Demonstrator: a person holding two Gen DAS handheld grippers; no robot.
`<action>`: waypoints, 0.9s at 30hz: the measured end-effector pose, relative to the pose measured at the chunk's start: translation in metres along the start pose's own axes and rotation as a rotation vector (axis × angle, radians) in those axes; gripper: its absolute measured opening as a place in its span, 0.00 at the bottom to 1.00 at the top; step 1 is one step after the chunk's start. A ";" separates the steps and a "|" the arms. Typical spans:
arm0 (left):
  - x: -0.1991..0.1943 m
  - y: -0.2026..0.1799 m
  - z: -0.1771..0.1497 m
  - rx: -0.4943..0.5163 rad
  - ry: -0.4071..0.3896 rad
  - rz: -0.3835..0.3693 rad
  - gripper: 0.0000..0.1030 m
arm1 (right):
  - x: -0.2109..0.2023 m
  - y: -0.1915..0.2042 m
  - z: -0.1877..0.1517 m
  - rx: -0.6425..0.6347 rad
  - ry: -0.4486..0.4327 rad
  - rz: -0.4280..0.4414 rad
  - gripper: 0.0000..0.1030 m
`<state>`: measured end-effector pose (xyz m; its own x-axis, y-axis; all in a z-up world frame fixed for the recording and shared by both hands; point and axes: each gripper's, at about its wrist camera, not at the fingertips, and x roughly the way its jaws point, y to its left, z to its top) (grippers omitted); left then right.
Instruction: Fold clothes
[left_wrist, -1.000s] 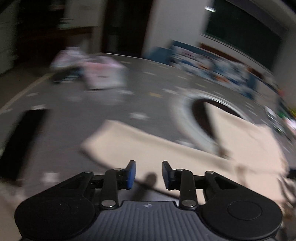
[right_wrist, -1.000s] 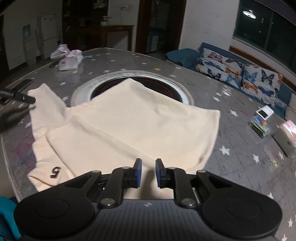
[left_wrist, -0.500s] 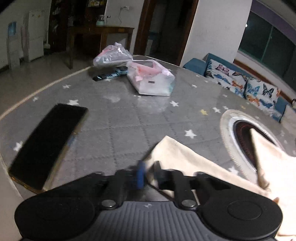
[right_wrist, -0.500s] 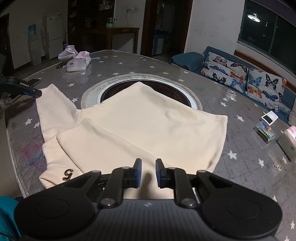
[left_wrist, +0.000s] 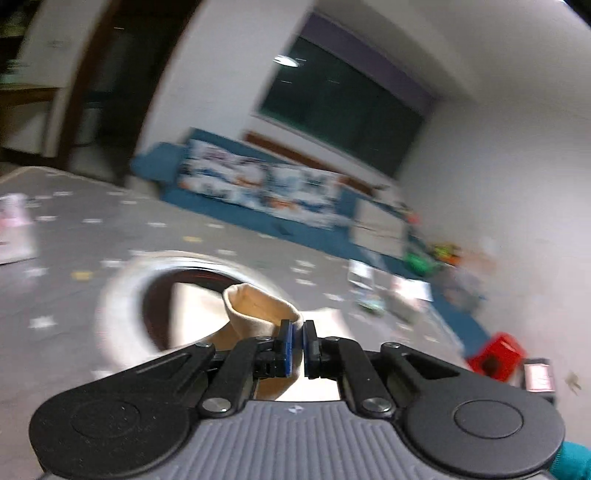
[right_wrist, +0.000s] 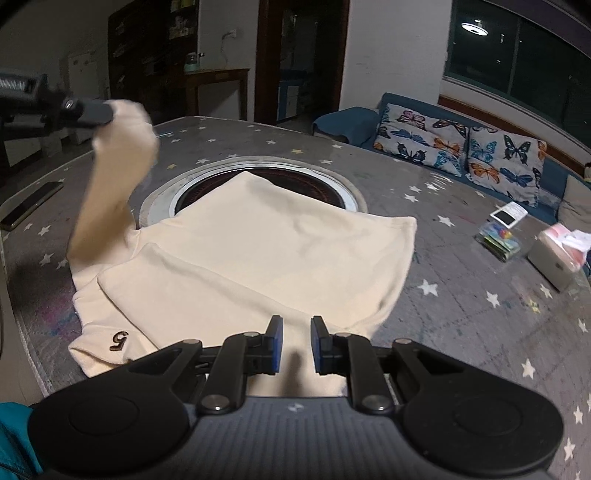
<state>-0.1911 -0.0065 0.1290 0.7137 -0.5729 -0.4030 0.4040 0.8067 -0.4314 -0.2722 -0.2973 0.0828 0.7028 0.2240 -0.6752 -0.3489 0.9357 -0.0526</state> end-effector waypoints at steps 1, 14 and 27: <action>0.009 -0.011 -0.003 0.007 0.014 -0.041 0.06 | -0.001 -0.002 -0.001 0.006 -0.002 -0.002 0.15; 0.054 -0.021 -0.056 0.155 0.197 -0.101 0.41 | -0.016 -0.015 -0.005 0.048 -0.010 -0.029 0.15; 0.064 0.068 -0.064 0.141 0.275 0.171 0.31 | 0.031 -0.004 -0.003 0.036 0.063 -0.006 0.19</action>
<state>-0.1546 0.0023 0.0220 0.6048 -0.4298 -0.6705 0.3809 0.8954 -0.2305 -0.2508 -0.2952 0.0595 0.6636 0.2021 -0.7202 -0.3214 0.9464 -0.0306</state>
